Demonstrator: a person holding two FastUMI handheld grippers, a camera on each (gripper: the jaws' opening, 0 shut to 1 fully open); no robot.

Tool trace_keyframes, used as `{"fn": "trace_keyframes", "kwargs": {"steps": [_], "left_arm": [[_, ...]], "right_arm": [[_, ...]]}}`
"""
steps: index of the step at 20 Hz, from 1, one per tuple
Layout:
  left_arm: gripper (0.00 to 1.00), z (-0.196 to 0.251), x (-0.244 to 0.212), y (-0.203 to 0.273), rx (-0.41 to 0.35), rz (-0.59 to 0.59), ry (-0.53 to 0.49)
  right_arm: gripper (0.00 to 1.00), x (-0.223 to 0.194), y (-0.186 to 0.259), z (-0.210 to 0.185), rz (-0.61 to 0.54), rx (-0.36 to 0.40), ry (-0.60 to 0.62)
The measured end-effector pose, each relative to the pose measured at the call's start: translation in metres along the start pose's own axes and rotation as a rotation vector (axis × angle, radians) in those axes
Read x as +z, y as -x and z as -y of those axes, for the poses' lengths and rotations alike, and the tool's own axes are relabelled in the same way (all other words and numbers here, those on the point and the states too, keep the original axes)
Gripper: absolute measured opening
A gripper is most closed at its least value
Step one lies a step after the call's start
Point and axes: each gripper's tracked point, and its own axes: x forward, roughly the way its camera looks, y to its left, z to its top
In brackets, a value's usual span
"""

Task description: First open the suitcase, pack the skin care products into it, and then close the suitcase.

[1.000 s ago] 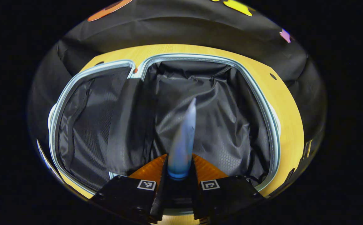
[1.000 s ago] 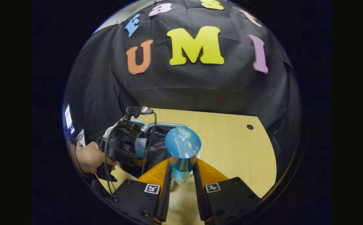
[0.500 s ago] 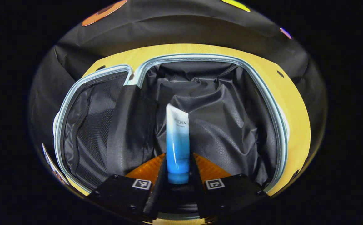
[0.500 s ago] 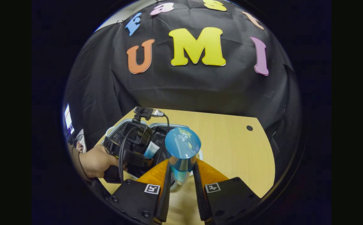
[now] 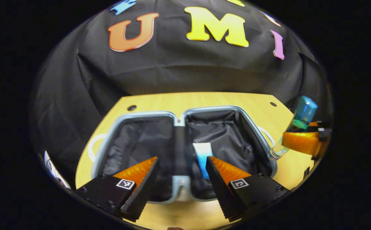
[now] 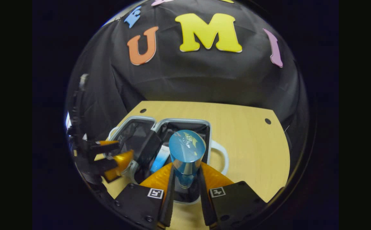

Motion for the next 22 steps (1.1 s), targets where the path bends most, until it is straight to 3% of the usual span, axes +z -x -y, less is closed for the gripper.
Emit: {"fn": "trace_keyframes", "kwargs": {"steps": [5,10,17,22], "left_arm": [[0.93,-0.098,-0.005,0.055,0.04,0.076,0.061],[0.93,-0.173,-0.014,0.104,0.138,0.159,0.128],[0.93,-0.25,-0.028,0.096,0.24,0.175,0.286],[0.96,-0.267,-0.055,0.078,0.231,0.142,0.504]], "right_arm": [[0.36,-0.034,-0.041,-0.023,-0.129,0.013,-0.022],[0.35,-0.048,-0.069,-0.026,-0.194,-0.041,-0.022],[0.35,-0.036,-0.111,-0.025,-0.227,-0.084,-0.084],[0.35,-0.054,-0.139,-0.019,-0.312,-0.156,-0.127]]}}
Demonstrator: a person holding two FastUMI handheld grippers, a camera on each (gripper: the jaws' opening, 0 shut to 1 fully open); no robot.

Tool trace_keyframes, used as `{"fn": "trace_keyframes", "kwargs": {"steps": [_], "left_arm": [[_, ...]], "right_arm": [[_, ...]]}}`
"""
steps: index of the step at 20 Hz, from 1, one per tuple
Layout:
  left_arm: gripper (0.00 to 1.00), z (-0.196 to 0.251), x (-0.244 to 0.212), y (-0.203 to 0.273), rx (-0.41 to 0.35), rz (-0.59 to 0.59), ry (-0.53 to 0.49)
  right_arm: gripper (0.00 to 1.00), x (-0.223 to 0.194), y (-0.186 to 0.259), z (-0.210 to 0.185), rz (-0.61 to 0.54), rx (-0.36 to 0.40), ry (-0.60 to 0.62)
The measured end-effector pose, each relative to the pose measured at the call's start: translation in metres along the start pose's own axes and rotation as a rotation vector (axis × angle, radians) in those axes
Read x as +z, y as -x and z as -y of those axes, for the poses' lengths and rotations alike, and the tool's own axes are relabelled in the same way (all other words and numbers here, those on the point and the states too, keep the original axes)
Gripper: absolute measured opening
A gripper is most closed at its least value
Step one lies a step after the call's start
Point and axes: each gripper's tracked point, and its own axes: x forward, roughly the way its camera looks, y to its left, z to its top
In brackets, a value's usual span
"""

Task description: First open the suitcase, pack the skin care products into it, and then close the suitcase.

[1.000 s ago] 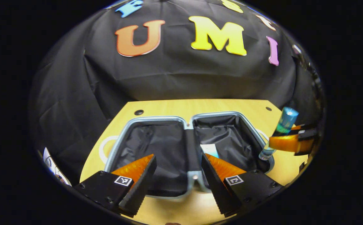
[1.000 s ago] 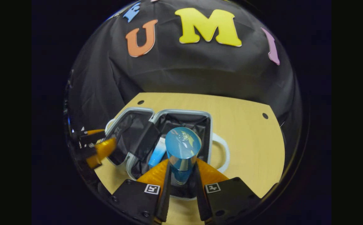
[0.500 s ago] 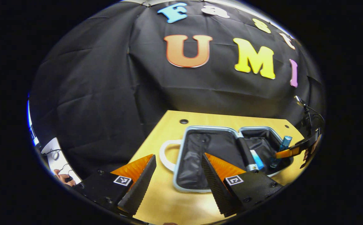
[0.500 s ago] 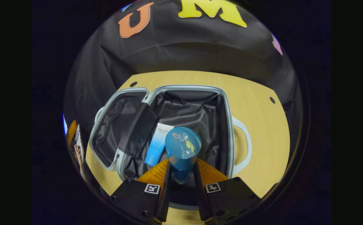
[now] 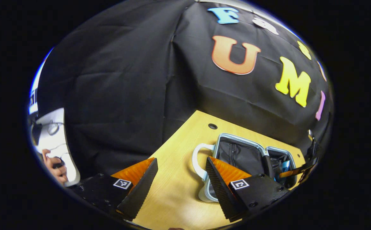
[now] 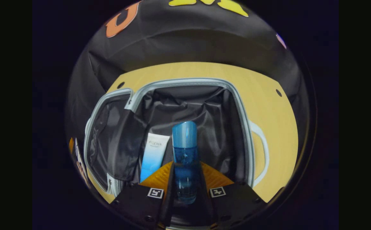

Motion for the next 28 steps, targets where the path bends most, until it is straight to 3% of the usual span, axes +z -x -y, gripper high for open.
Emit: {"fn": "trace_keyframes", "kwargs": {"steps": [1,2,7,9,10,16,22,26,28], "left_arm": [[0.86,-0.002,-0.004,-0.005,-0.005,-0.005,0.042],[0.96,-0.005,-0.007,-0.007,-0.009,-0.01,0.08],[0.97,0.0,-0.026,-0.03,-0.081,-0.057,0.262],[0.97,0.002,-0.031,-0.039,-0.099,-0.081,0.318],[0.97,0.003,-0.034,-0.042,-0.111,-0.088,0.346],[0.96,0.016,-0.043,-0.073,-0.16,-0.11,0.539],[0.88,0.034,-0.066,-0.092,-0.219,-0.195,0.726],[0.58,0.052,-0.072,-0.103,-0.288,-0.22,0.808],[0.12,0.054,-0.069,-0.109,-0.292,-0.203,0.811]], "right_arm": [[0.35,-0.002,-0.001,0.001,-0.009,-0.012,-0.011],[0.35,-0.004,-0.003,0.002,-0.017,-0.023,-0.02],[0.41,0.006,0.006,-0.004,0.022,-0.015,0.003],[0.71,0.015,0.022,-0.002,0.064,-0.015,0.01],[0.77,0.02,0.035,-0.005,0.088,0.002,0.009],[0.77,0.065,0.161,0.026,0.332,0.011,0.039],[0.79,0.073,0.292,0.101,0.511,-0.072,0.012],[0.79,0.065,0.347,0.146,0.589,-0.159,-0.014],[0.79,0.054,0.363,0.166,0.594,-0.191,-0.028]]}}
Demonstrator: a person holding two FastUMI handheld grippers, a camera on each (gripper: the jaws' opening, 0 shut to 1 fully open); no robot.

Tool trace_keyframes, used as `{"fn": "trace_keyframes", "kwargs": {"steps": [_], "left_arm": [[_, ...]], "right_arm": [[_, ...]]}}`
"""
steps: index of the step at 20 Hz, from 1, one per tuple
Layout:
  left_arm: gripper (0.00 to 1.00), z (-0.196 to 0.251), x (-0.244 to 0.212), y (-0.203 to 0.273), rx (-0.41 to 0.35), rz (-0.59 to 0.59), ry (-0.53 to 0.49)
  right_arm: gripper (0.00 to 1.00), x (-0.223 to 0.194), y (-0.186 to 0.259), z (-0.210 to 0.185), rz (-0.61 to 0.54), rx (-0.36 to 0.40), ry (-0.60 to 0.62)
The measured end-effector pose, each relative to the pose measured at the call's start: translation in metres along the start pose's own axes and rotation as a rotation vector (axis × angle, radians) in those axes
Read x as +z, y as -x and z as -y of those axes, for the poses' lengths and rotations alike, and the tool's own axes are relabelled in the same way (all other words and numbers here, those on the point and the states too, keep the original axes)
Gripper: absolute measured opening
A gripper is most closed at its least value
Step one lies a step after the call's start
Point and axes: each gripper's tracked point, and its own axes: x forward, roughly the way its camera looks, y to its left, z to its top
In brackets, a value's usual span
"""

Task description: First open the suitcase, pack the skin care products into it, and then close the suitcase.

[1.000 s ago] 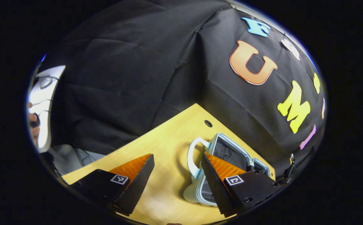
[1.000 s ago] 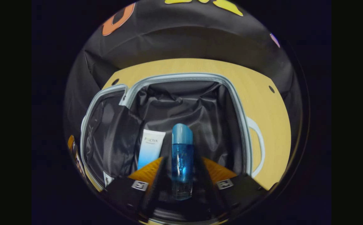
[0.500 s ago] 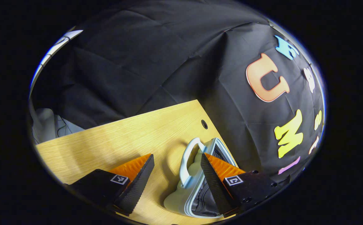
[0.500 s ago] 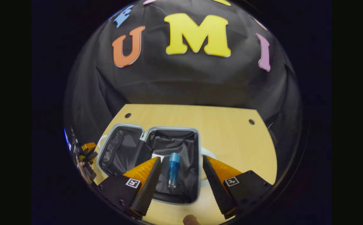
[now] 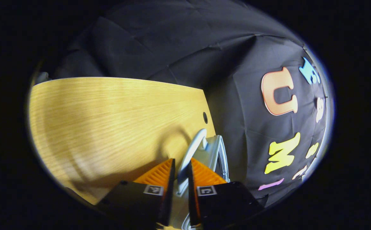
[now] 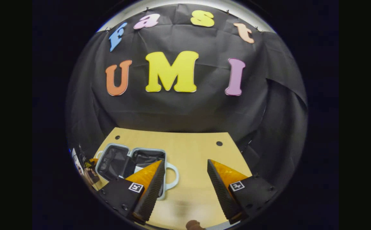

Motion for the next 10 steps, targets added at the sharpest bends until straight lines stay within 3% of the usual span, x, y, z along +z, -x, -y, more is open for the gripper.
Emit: {"fn": "trace_keyframes", "kwargs": {"steps": [1,4,10], "left_arm": [[0.14,0.002,0.001,-0.001,-0.01,-0.002,0.004],[0.06,0.01,0.002,0.002,-0.01,0.009,-0.003],[0.03,0.102,0.016,0.037,0.002,0.124,-0.265]], "right_arm": [[0.79,-0.001,0.005,0.01,0.002,-0.015,-0.004],[0.79,-0.001,0.015,0.032,0.018,-0.041,-0.029],[0.79,0.019,0.029,0.063,0.104,-0.024,-0.052]]}}
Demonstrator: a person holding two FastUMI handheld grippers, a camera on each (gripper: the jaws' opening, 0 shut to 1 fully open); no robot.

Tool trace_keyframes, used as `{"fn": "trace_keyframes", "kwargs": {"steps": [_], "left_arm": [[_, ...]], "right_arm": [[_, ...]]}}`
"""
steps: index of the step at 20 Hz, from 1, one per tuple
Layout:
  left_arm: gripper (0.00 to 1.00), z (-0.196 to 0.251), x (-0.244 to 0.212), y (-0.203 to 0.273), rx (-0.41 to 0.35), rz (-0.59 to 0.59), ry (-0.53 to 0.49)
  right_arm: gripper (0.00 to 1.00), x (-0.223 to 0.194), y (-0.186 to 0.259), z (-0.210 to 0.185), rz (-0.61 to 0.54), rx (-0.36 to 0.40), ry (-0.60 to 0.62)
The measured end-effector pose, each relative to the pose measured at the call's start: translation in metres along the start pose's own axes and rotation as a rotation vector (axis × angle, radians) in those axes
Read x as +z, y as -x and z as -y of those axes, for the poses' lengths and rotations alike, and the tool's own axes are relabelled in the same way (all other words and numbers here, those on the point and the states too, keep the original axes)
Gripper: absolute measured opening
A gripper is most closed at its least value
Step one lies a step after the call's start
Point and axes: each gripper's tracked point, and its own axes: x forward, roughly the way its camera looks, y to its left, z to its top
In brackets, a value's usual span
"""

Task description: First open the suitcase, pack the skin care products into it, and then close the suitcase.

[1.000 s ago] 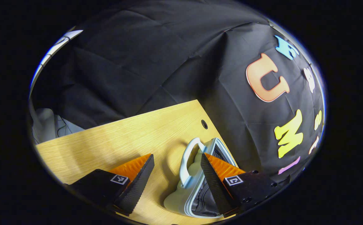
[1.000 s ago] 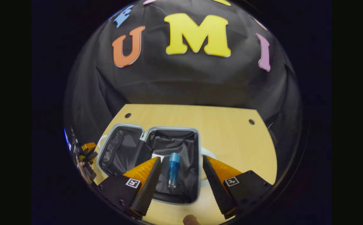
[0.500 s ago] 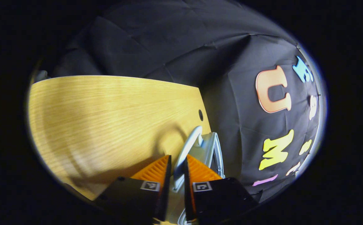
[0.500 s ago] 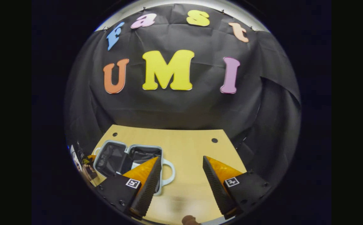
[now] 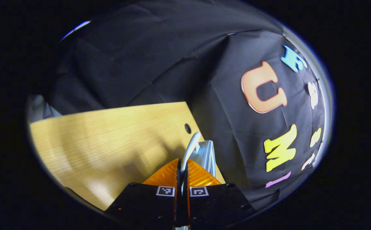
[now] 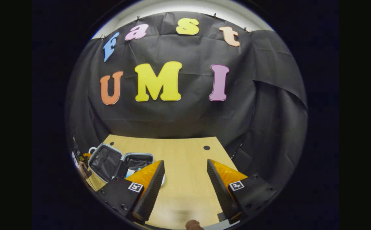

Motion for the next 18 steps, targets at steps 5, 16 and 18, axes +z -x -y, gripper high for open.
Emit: {"fn": "trace_keyframes", "kwargs": {"steps": [5,16,18], "left_arm": [[0.03,0.112,0.0,0.031,-0.008,0.122,-0.367],[0.03,0.272,-0.173,0.063,-0.069,0.204,-0.897],[0.03,0.276,-0.212,0.053,-0.057,0.183,-0.923]], "right_arm": [[0.79,0.013,0.0,0.034,0.051,0.043,-0.035],[0.79,0.004,-0.03,0.149,0.068,0.086,0.049],[0.79,-0.004,-0.035,0.17,0.05,0.089,0.059]]}}
